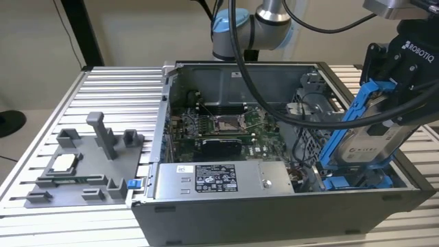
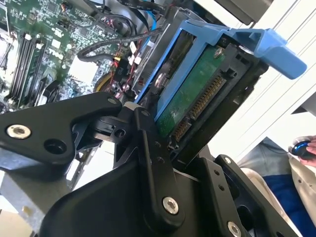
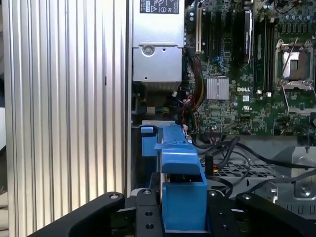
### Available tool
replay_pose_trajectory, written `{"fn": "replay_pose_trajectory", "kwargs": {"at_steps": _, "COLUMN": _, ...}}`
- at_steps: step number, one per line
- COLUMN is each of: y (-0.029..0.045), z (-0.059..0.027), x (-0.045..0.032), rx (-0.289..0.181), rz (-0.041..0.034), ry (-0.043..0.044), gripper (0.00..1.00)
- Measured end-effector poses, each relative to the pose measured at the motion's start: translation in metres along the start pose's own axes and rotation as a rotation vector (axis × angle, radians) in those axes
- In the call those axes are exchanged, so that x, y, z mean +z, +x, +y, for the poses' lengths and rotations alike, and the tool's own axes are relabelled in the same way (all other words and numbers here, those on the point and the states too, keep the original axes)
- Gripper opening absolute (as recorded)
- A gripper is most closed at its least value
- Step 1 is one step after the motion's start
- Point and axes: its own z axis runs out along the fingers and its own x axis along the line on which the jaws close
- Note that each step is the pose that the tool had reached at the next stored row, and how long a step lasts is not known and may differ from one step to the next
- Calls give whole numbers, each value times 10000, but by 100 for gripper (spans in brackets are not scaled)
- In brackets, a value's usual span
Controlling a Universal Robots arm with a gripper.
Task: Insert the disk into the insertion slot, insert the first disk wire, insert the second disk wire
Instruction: 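Insert the disk into the insertion slot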
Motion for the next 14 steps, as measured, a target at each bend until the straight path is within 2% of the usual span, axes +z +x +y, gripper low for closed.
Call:
{"fn": "replay_pose_trajectory", "kwargs": {"at_steps": 3, "y": 0, "z": -3, "x": 38, "rx": 0, "rz": 0, "ry": 0, "gripper": 0}}
{"fn": "replay_pose_trajectory", "kwargs": {"at_steps": 14, "y": 0, "z": -6, "x": 63, "rx": 0, "rz": -1, "ry": 0, "gripper": 0}}
